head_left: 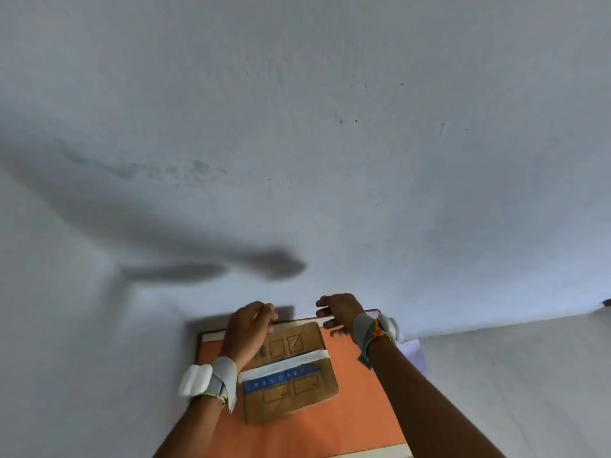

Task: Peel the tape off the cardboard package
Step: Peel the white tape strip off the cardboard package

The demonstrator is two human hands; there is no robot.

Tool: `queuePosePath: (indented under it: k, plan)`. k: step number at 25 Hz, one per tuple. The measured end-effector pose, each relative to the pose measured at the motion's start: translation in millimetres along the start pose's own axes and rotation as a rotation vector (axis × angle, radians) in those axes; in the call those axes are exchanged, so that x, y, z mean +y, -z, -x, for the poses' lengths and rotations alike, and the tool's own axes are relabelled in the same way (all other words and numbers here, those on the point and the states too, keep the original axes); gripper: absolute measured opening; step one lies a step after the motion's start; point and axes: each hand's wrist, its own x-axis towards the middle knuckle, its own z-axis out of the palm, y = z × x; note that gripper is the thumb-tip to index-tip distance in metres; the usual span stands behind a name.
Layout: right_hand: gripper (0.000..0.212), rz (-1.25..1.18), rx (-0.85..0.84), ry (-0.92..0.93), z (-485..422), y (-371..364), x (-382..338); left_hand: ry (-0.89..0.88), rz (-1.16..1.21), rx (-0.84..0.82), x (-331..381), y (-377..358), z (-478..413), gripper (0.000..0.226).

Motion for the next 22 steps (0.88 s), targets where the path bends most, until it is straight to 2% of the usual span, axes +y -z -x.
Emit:
queuePosePath:
  k: [3, 5, 8, 10, 15, 22]
  plan:
    - [0.016, 0.059, 0.078, -0.213, -50, -4, 78, 0.059, -0.24, -0.071, -81, -61, 28, 0.012]
    - [0.02, 0.087, 0.106, -0.319, -72, -8, 129, 0.057, -0.366, -0.197, -124, -101, 48, 0.042]
    - [0.025, 0.067, 0.159, -0.309, -100, -14, 160, -0.038, -0.579, -0.255, -147, -152, 47, 0.065]
    - [0.03, 0.069, 0.165, -0.27, -115, -17, 177, -0.105, -0.66, -0.217, -152, -179, 45, 0.066]
    - [0.027, 0.024, 0.124, -0.191, -133, -20, 206, -0.071, -0.774, -0.194, -157, -213, 34, 0.065]
    - [0.018, -0.165, 0.151, -0.253, -144, -11, 206, -0.065, -0.89, -0.204, -171, -222, 34, 0.067]
